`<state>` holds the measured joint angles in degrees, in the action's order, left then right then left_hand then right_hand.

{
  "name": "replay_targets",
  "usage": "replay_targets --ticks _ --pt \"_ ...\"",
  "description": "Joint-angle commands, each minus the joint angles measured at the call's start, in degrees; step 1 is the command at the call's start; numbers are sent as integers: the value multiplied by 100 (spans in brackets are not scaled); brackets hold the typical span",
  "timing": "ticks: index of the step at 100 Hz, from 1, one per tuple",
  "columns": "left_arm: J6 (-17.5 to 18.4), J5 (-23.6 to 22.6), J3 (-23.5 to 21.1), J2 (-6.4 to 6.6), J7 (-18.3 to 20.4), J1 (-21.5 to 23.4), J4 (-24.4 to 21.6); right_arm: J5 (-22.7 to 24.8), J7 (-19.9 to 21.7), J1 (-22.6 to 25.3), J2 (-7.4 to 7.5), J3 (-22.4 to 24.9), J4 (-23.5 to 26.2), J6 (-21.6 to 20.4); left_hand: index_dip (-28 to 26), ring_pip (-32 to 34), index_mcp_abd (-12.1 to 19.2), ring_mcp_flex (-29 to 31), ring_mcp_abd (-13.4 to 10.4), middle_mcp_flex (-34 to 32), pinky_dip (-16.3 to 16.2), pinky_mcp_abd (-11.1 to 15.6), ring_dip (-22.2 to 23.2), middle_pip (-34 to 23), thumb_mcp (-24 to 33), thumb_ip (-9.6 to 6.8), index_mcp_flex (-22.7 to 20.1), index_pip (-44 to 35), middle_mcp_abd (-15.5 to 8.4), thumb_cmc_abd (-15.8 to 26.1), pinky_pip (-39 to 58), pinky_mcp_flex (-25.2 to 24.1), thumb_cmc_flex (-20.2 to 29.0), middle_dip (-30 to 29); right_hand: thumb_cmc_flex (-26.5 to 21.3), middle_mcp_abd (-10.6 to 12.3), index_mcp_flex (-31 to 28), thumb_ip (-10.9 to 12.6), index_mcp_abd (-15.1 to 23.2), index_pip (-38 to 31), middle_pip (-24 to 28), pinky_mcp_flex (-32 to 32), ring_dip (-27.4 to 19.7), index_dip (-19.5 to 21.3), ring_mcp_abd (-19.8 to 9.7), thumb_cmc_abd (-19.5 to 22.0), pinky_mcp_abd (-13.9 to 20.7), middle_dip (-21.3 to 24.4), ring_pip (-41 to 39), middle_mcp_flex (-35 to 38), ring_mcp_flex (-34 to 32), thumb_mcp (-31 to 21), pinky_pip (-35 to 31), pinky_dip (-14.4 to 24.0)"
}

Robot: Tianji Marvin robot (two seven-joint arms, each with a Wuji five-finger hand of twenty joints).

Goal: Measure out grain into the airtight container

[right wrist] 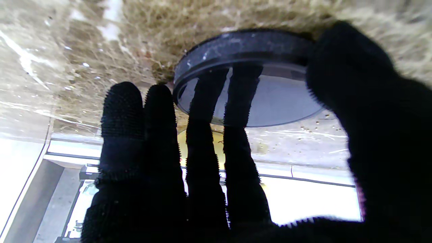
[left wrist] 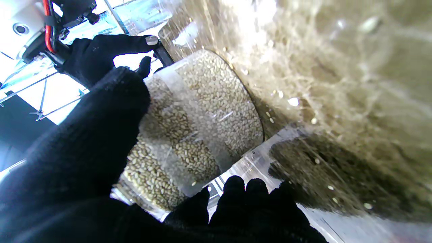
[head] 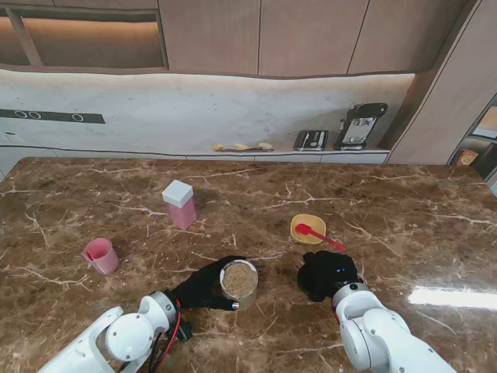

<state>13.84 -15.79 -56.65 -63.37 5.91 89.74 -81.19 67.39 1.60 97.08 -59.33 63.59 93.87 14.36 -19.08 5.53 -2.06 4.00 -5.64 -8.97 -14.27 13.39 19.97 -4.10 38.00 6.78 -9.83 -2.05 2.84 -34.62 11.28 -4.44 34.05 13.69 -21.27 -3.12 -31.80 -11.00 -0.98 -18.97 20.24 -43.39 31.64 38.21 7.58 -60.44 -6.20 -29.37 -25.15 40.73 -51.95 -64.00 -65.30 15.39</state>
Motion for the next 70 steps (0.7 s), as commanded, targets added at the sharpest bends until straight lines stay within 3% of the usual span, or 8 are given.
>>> replay_targets --ticks 1,30,36,48,70 --pt "-68 -21 56 3 53 132 155 -42 174 128 -8 -87 -213 11 -28 -22 42 -65 665 151 -589 -778 51 137 -104 -138 202 57 -93 185 696 338 -136 60 215 509 -99 -109 239 -203 297 94 -209 -109 -420 -217 24 -66 71 -8 -33 -418 -90 -140" --pt "-60 -36 51 -2 21 135 162 -11 88 113 -7 -195 -279 75 -7 -31 14 -68 673 159 -592 -769 54 152 -102 -155 201 57 -86 220 662 337 -123 63 1089 481 -101 -368 176 -355 356 24 -230 -177 -410 -991 42 -11 44 -143 23 -979 -124 -132" --pt "-51 -60 50 2 21 129 168 4 94 116 -3 -201 -274 73 -3 -32 11 -69 674 157 -594 -773 56 154 -103 -156 204 57 -87 241 658 341 -133 64 720 475 -114 -338 186 -452 393 -34 -231 -127 -397 -907 77 -7 14 -131 -8 -872 -146 -170" --pt "-58 -62 40 0 14 139 167 84 133 116 7 -218 -266 61 3 -32 10 -67 668 158 -599 -768 58 156 -97 -161 204 58 -91 262 650 342 -134 68 -265 485 -166 -63 186 -619 550 -198 -221 -8 -419 -272 180 -90 -53 -31 -146 -615 -211 -243" --pt "-45 -61 46 -3 5 131 174 73 182 103 13 -253 -244 32 16 -40 2 -73 674 173 -605 -763 61 177 -105 -166 208 73 -78 303 626 339 -135 70 -789 410 -110 227 119 -569 515 -333 -279 -12 -361 216 269 -75 34 -98 -206 -990 -123 -355"
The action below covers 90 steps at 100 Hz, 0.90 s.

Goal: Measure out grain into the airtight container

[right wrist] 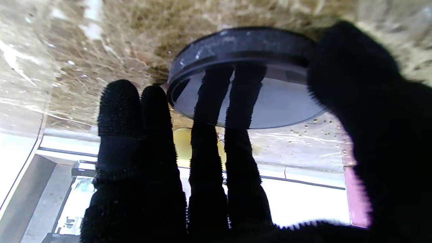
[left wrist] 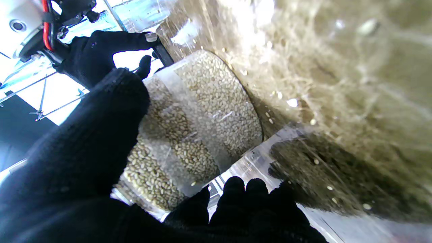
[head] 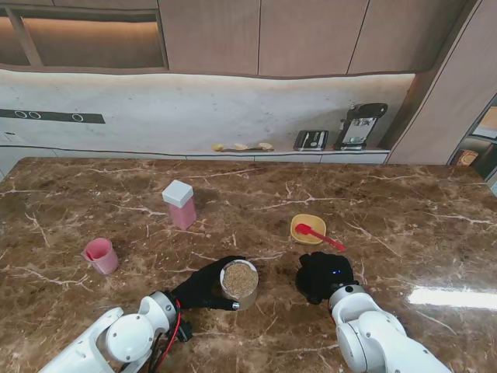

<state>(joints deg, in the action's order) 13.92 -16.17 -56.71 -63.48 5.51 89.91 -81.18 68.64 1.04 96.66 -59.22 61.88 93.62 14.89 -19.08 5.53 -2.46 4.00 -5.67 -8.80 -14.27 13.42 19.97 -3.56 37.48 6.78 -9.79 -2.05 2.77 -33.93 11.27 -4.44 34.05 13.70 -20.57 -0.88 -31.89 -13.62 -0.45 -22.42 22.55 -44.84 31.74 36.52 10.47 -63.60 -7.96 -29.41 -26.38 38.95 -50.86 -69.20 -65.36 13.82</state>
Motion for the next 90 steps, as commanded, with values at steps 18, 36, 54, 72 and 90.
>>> replay_targets --ticks 18,36,54,72,90 --pt "-65 -18 41 4 35 123 163 -96 302 150 5 -117 -210 2 17 -47 38 -75 675 163 -608 -754 61 135 -74 -167 201 70 -80 275 609 339 -122 72 -656 128 -154 322 52 -252 343 -334 -304 155 -625 94 565 -61 155 96 -390 -116 -36 -345" --pt "-73 -3 44 3 39 123 165 -176 272 162 -4 -133 -214 20 20 -51 41 -78 660 168 -614 -741 66 148 -125 -170 202 68 -94 344 590 340 -115 78 -945 131 -309 356 77 -401 563 -588 -211 206 -657 264 720 -161 -23 252 -575 -262 -189 -438" --pt "-80 2 46 4 46 127 159 -290 -29 171 -36 -122 -258 -73 21 -52 33 -78 667 173 -617 -737 71 161 -171 -176 196 58 -93 373 566 335 -108 81 -1189 143 -429 526 110 -501 665 -733 -107 237 -696 586 781 -226 -198 391 -742 -598 -324 -444" --pt "-77 4 45 5 50 128 158 -341 -213 199 -65 -5 -169 -239 24 -50 22 -75 676 170 -627 -738 77 160 -199 -184 198 46 -94 388 553 338 -95 90 -1167 155 -520 610 124 -546 603 -776 -128 215 -703 824 762 -185 -152 542 -862 -787 -351 -478" --pt "-77 9 42 5 52 131 157 -406 -194 257 -87 151 57 -349 34 -45 11 -75 677 173 -637 -741 83 167 -215 -190 198 48 -91 395 541 339 -88 92 -1087 152 -526 652 114 -539 518 -766 -153 176 -607 904 722 -130 -77 579 -856 -847 -345 -520"
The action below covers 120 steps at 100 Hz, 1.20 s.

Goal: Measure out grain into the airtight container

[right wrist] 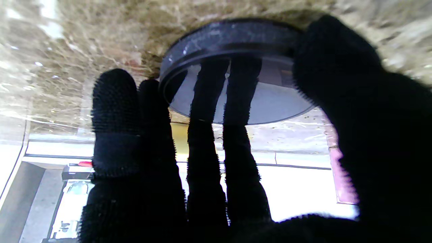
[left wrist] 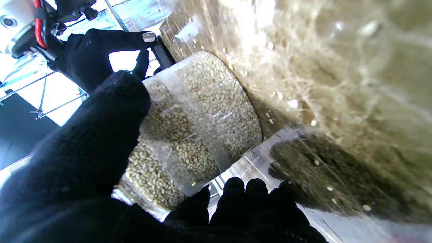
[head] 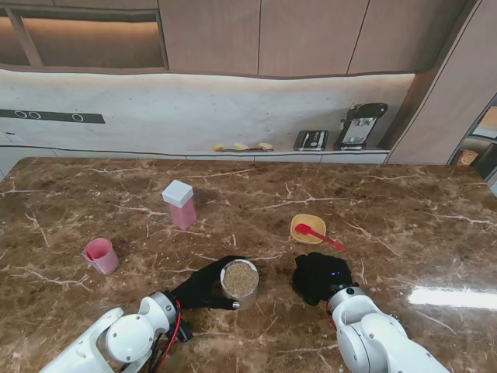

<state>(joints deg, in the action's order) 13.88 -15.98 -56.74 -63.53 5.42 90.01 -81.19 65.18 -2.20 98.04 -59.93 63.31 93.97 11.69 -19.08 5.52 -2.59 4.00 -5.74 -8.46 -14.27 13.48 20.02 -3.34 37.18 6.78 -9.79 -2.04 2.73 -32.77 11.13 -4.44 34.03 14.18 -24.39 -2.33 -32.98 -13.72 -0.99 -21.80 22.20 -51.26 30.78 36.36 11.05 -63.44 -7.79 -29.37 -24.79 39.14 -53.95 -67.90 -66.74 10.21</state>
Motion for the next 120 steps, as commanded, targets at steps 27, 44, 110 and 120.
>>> replay_targets --ticks 27,44,110,120 --pt "-69 -15 30 11 58 131 157 -265 298 203 -44 213 446 -215 44 -45 7 -79 693 147 -647 -752 81 152 -191 -193 198 40 -85 289 534 333 -84 47 -685 276 -416 667 137 -563 505 -101 -34 141 -643 929 663 -111 -240 591 -522 -911 -203 -197" --pt "-61 -29 24 13 53 133 160 -367 415 235 -60 333 825 -360 45 -43 8 -75 696 141 -655 -749 82 150 -188 -195 186 24 -80 287 528 335 -75 50 -702 269 -420 676 118 -535 473 -73 -29 118 -643 1002 646 -108 -230 575 -494 -871 -194 -208" --pt "-37 -25 79 19 87 90 210 -395 1287 -273 18 -114 1568 -843 88 -113 -6 -48 679 135 -692 -746 44 138 -179 -195 190 -44 -79 275 506 342 -68 53 -676 225 -395 729 79 -408 356 18 8 64 -667 1215 681 -102 -234 512 -424 -710 -135 -186" --pt "-32 -17 86 21 100 85 218 -409 1342 -479 29 -358 1482 -852 89 -99 -8 -45 694 133 -695 -746 59 136 -171 -195 190 -51 -77 270 510 343 -67 54 -675 230 -406 733 83 -407 353 21 14 66 -677 1215 685 -106 -239 517 -422 -710 -132 -181"
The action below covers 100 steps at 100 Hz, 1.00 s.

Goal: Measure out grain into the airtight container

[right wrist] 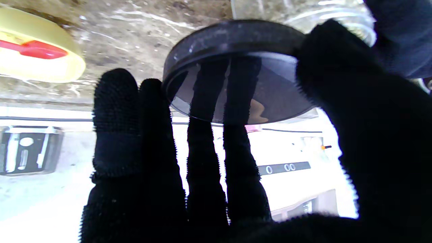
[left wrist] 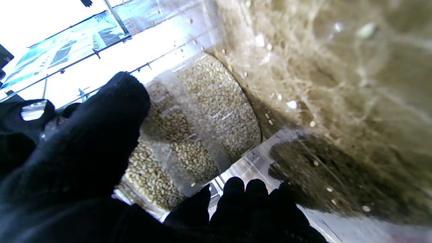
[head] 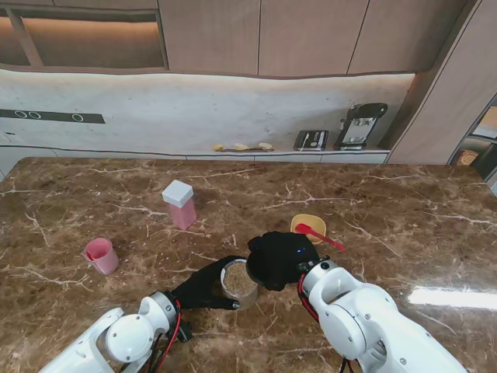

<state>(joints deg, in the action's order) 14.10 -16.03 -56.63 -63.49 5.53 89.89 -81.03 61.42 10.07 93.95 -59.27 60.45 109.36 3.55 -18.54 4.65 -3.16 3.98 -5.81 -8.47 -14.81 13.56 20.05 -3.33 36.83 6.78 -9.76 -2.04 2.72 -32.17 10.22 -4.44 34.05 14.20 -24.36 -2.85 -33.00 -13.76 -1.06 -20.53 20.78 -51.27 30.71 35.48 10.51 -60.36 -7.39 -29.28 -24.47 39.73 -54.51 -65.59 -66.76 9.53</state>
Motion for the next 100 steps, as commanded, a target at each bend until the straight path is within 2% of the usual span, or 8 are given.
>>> replay_targets --ticks 1,35,100 --pt "-54 -11 76 17 90 97 202 -36 118 -90 -36 -96 -66 -40 35 -30 48 -86 675 133 -641 -755 50 135 -138 -194 187 -51 -80 211 600 342 -72 52 -677 280 -401 738 90 -533 494 22 21 155 -623 906 645 -115 -272 458 -365 -941 -130 -112" --pt "-22 1 86 13 80 84 234 -123 283 -627 -7 -722 -329 -75 38 53 32 -70 711 130 -640 -757 94 127 -108 -193 184 -63 -69 198 605 342 -60 52 -665 284 -377 747 97 -514 487 35 31 155 -637 975 674 -125 -282 436 -369 -940 -119 -87" --pt "55 25 120 7 72 41 308 107 335 -1107 21 -1276 -550 -187 39 55 23 -68 710 123 -638 -753 87 115 -103 -187 180 -103 -69 199 619 347 -62 46 -616 321 -369 756 138 -505 466 83 34 160 -667 1099 718 -118 -269 433 -320 -892 -85 -42"
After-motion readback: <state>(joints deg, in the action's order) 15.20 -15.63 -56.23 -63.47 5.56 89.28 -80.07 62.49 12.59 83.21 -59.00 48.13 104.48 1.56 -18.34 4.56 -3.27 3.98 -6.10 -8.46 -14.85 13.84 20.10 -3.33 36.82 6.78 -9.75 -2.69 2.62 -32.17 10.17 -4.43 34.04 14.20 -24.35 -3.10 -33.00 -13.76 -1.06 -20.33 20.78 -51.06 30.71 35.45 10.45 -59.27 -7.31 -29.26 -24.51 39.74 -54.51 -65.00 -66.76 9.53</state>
